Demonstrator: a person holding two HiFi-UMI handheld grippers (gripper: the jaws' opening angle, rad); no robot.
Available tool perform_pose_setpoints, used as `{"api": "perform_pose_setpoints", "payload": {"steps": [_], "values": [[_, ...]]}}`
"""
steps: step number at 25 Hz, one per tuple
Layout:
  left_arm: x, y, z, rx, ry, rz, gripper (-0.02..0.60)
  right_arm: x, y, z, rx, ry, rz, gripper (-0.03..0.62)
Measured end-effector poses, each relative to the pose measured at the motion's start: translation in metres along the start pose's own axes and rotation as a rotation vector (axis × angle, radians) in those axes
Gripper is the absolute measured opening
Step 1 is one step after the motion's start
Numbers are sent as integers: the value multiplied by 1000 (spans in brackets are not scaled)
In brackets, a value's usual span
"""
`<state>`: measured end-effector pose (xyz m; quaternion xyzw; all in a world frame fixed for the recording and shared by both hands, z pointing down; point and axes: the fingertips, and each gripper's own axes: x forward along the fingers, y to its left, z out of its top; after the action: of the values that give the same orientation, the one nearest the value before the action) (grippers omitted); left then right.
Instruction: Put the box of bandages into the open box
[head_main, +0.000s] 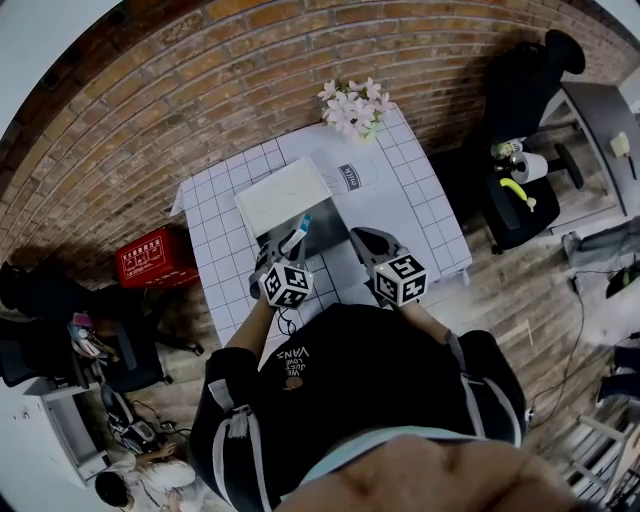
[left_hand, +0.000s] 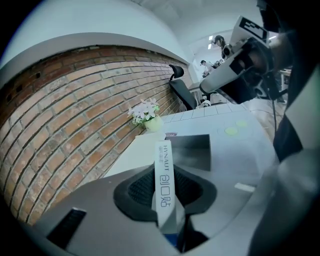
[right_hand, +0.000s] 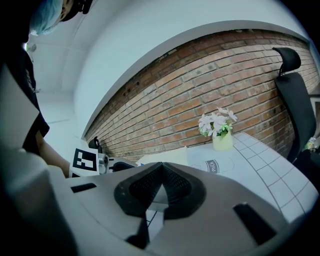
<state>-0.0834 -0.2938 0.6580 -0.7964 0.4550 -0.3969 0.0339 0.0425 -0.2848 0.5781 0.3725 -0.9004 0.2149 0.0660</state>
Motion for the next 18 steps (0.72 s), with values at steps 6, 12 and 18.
{"api": "perform_pose_setpoints", "payload": {"steps": [6, 12, 18], "values": [[10, -5, 6, 88, -3, 5, 87, -5, -4, -5, 10, 10, -5, -3], [17, -11, 8, 143, -7, -10, 91, -6, -7, -6, 13, 17, -1, -3], [21, -16, 8, 129, 0, -67, 97, -8, -12, -8, 24, 15, -5, -3]]}}
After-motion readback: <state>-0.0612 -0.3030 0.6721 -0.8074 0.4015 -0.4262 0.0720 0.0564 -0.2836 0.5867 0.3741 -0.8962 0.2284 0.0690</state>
